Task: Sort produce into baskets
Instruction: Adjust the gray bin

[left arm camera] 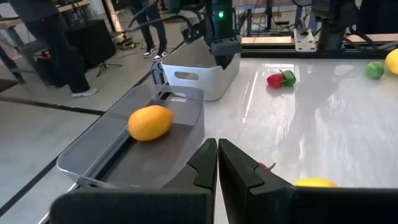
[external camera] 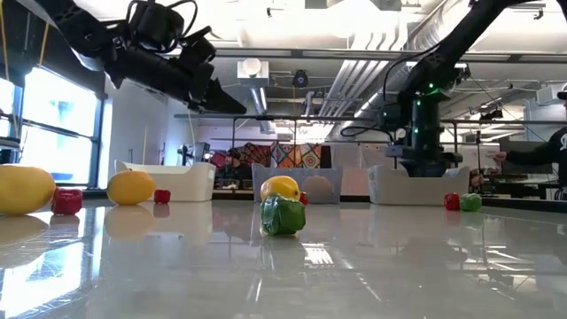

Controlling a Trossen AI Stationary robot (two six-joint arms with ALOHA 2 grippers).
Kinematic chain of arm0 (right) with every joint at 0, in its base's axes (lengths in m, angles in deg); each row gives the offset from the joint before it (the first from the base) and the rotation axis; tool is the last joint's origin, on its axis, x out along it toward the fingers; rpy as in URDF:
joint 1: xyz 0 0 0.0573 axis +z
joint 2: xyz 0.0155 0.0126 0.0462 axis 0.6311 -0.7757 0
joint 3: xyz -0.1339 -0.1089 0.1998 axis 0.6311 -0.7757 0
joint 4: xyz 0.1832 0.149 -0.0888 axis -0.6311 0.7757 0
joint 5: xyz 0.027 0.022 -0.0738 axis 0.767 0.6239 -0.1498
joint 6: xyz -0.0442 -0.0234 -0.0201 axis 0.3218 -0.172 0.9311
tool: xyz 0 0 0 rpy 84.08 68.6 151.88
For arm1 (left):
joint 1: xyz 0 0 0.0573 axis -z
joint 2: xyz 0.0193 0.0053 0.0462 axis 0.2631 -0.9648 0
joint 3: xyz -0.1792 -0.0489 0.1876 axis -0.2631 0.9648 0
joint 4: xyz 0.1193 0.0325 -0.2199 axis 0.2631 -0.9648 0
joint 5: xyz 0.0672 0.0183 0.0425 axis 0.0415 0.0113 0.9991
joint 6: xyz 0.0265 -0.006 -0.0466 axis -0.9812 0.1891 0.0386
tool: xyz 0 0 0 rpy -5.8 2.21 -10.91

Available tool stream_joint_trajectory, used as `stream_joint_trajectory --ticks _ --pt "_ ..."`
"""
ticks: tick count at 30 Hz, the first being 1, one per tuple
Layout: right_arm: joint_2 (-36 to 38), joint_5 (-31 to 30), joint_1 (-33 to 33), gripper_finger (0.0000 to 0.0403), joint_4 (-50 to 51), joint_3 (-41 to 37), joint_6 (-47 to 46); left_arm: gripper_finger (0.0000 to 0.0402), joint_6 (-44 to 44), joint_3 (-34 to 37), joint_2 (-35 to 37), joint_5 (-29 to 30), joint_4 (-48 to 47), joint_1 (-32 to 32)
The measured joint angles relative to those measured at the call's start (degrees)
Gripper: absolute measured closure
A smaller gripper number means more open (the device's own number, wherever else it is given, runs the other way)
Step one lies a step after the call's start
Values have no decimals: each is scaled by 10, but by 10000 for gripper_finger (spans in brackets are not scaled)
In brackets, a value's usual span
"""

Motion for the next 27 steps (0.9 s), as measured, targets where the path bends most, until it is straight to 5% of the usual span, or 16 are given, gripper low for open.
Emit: stream_joint_trajectory --ticks 8,19,27 --pt "0 -42 0 393 -6 0 69 399 -3 0 0 0 15 0" --pt "74 -60 0 402 -23 15 91 399 -7 0 1 0 39 -3" --pt "59 11 11 376 -22 -1 89 399 -5 0 1 0 39 -4"
